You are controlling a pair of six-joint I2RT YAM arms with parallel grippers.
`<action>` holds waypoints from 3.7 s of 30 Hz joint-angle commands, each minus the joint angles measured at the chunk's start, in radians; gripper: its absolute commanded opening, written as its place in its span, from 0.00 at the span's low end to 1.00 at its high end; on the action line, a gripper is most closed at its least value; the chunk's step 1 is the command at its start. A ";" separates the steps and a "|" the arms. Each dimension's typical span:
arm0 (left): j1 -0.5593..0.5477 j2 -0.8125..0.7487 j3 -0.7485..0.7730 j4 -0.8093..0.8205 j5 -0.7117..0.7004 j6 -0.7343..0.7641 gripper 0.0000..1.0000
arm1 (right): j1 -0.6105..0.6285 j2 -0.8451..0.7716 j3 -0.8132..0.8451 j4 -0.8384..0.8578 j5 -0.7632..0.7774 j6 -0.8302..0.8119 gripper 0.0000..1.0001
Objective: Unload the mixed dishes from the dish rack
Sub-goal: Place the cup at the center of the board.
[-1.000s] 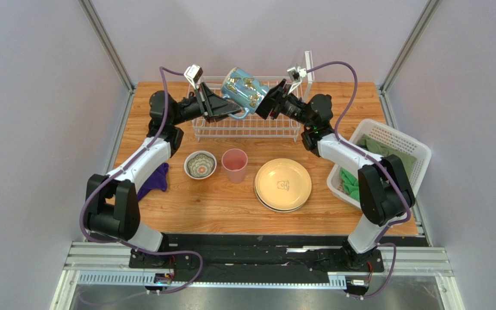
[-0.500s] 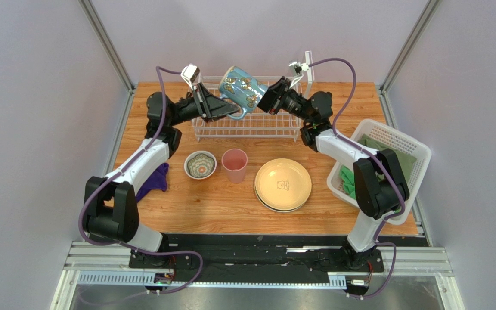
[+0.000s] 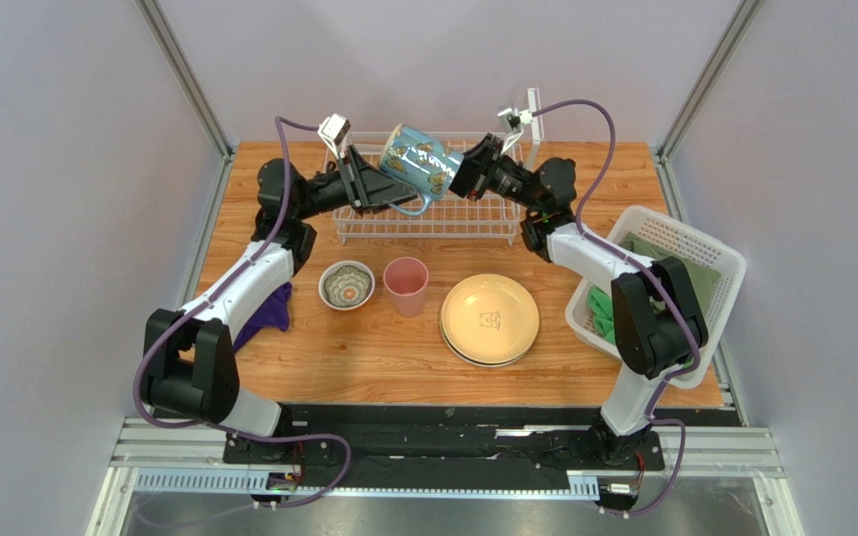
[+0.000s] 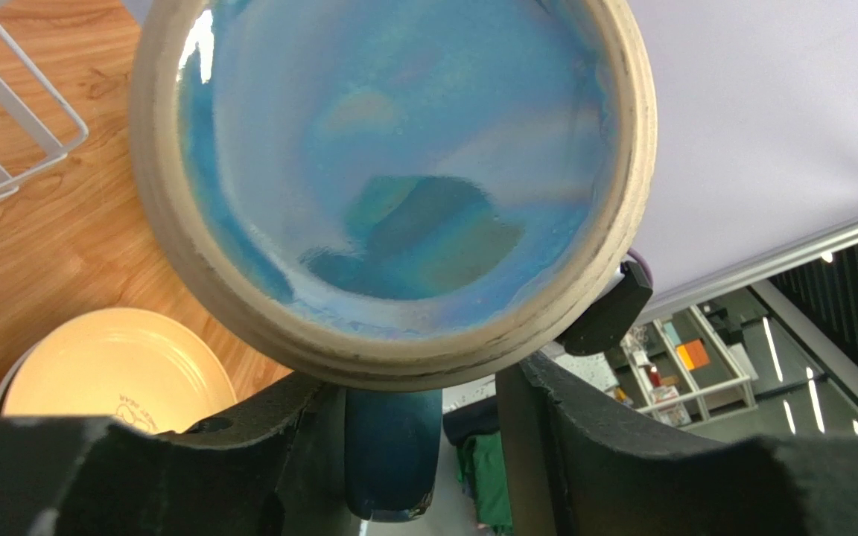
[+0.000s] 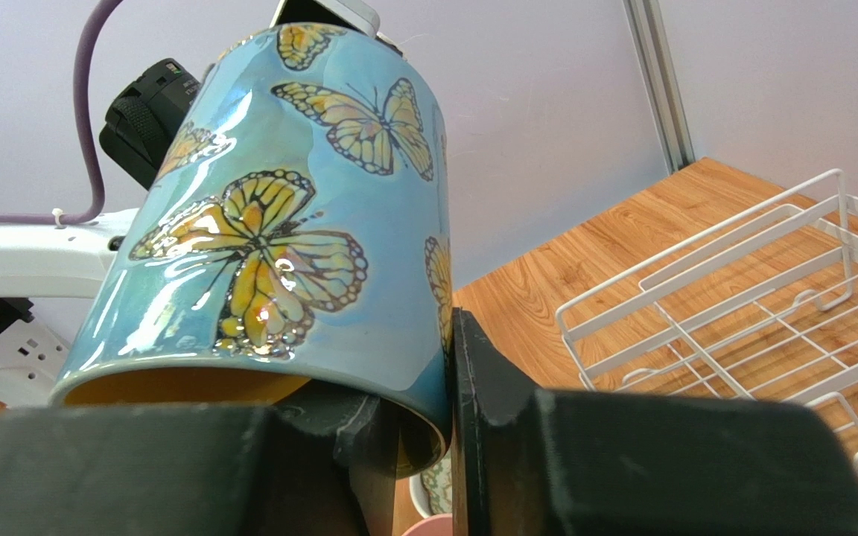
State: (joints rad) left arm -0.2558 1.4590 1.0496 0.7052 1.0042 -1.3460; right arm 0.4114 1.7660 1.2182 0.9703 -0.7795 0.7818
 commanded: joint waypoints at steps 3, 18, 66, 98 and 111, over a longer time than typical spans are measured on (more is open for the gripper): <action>-0.003 -0.054 0.018 0.013 -0.030 0.061 0.62 | 0.004 -0.007 0.021 0.105 -0.064 -0.018 0.00; 0.039 -0.158 0.001 -0.257 -0.091 0.327 0.71 | -0.016 -0.033 0.021 0.102 -0.063 -0.006 0.00; 0.170 -0.109 0.349 -1.132 -0.581 1.183 0.74 | 0.162 -0.361 0.271 -1.481 0.132 -1.075 0.00; 0.171 -0.152 0.216 -1.122 -0.711 1.345 0.80 | 0.592 0.116 0.563 -1.788 0.559 -1.397 0.00; 0.191 -0.124 0.231 -1.116 -0.711 1.371 0.80 | 0.601 0.256 0.673 -1.815 0.568 -1.487 0.00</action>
State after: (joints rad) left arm -0.0738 1.3449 1.2663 -0.4446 0.2916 0.0021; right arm 1.0039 2.0228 1.8038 -0.8719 -0.2062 -0.6643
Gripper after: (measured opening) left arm 0.797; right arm 0.158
